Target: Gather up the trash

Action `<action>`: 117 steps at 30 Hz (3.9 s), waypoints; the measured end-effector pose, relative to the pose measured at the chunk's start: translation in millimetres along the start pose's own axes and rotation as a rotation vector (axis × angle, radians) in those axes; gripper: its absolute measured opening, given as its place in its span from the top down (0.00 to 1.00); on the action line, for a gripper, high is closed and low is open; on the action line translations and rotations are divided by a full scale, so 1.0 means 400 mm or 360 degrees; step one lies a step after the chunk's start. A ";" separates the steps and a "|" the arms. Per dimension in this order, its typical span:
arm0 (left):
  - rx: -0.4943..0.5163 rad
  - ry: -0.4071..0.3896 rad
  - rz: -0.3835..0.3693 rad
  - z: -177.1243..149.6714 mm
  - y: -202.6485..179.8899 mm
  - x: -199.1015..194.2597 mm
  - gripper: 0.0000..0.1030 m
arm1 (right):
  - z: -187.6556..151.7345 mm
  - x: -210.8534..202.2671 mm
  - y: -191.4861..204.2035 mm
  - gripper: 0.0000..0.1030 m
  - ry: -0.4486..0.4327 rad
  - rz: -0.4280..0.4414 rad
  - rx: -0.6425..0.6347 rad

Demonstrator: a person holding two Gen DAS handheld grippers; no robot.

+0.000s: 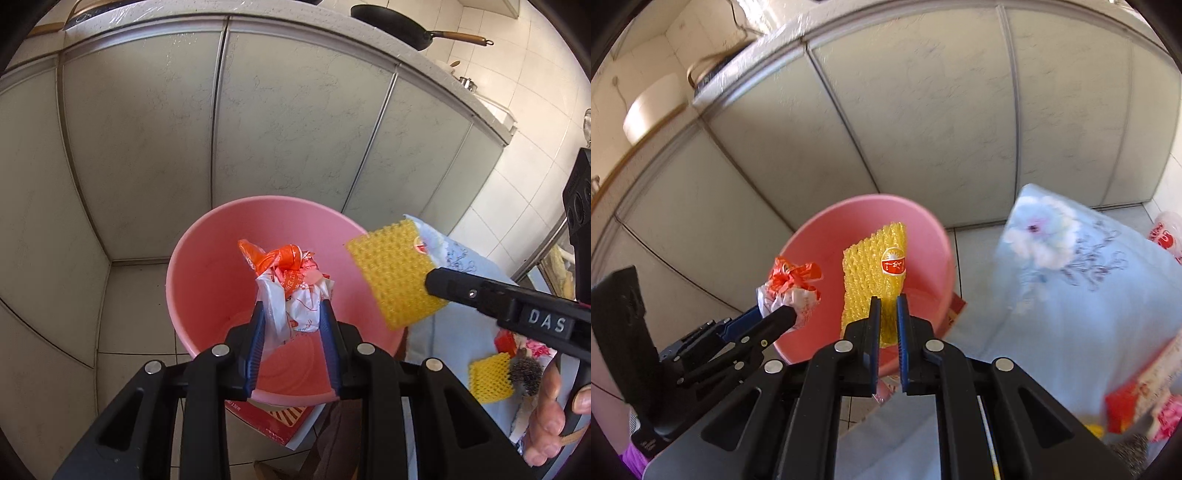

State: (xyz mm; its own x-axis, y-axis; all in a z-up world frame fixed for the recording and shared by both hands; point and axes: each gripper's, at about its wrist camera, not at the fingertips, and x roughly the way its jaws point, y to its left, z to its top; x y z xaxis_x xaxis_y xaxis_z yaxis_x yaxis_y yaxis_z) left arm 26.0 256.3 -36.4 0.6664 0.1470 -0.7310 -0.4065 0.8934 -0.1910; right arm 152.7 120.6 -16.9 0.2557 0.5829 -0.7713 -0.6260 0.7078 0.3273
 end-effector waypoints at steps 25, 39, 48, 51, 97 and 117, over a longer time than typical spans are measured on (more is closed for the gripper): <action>-0.0062 0.0020 0.0032 0.007 -0.003 0.039 0.55 | 0.006 0.035 -0.003 0.66 -0.0005 -0.0029 -0.0032; 0.0175 -0.0062 -0.0283 -0.035 -0.150 -0.092 0.55 | -0.193 -0.288 -0.084 0.66 -0.0260 -0.0204 0.0000; 0.0380 0.0045 -0.0437 -0.113 -0.303 -0.111 0.55 | -0.400 -0.493 -0.240 0.66 -0.0396 -0.0483 0.0210; 0.0447 0.0066 -0.0468 -0.131 -0.343 -0.114 0.55 | -0.475 -0.527 -0.291 0.66 -0.0388 -0.0583 0.0286; 0.1235 0.0284 -0.0458 -0.119 -0.812 0.181 0.63 | -0.561 -0.573 -0.582 0.66 -0.0428 -0.0371 0.0851; 0.0990 0.0256 -0.0456 -0.026 -0.703 0.168 0.90 | -0.556 -0.513 -0.597 0.66 -0.0378 -0.0348 0.0893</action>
State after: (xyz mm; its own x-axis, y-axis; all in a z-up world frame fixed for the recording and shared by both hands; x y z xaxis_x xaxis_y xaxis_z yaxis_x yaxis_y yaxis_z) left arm 178.7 10.8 -38.5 0.5735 -0.1522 -0.8049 0.2364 0.9715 -0.0153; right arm 85.6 -256.8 -58.1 0.5298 0.4287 -0.7318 -0.0774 0.8837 0.4616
